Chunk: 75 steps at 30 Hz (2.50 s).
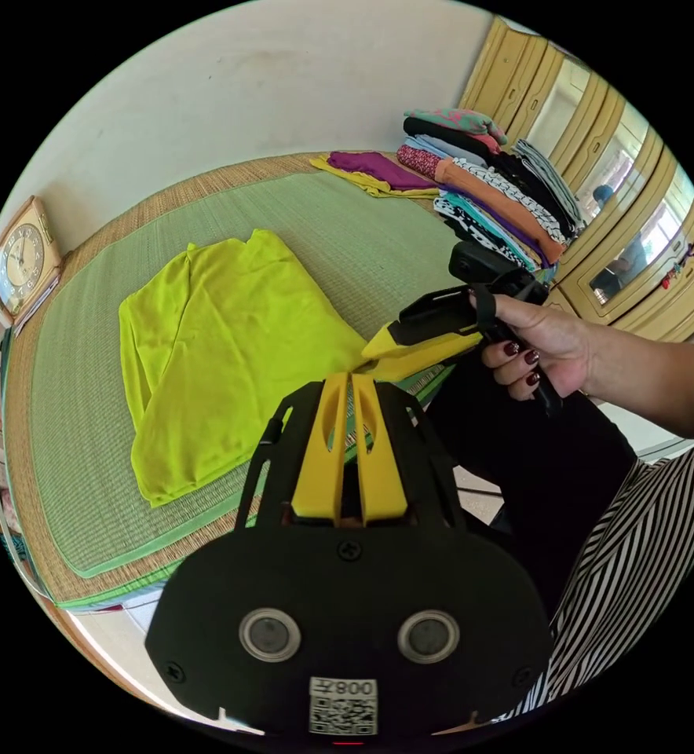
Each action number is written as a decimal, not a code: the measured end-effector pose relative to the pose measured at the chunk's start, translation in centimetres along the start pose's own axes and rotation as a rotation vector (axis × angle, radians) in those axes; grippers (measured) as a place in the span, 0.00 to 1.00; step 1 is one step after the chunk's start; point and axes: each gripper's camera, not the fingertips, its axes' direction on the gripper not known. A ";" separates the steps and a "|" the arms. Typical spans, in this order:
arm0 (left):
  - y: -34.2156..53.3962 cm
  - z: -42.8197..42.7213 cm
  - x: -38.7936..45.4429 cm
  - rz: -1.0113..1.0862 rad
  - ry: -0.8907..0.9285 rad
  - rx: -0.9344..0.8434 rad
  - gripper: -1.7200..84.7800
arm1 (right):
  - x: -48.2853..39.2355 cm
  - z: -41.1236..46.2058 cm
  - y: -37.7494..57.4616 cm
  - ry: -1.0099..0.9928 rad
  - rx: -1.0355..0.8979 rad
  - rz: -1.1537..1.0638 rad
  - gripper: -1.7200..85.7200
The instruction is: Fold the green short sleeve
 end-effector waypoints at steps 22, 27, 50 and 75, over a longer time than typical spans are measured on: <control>16.1 -6.4 -29.0 -0.942 0.702 0.299 0.12 | -9.5 -3.9 1.3 -0.060 -0.003 -0.121 0.05; 18.6 -7.9 -33.8 -1.100 0.761 0.426 0.15 | -11.8 -3.7 1.5 -0.061 -0.012 -0.147 0.04; 20.2 -11.4 -43.5 -1.335 0.885 0.504 0.15 | -16.4 -2.7 7.0 -0.085 -0.001 -0.139 0.04; 18.6 -14.8 -33.5 -1.172 0.868 0.474 0.04 | -21.3 -3.0 23.0 0.053 0.026 -0.062 0.04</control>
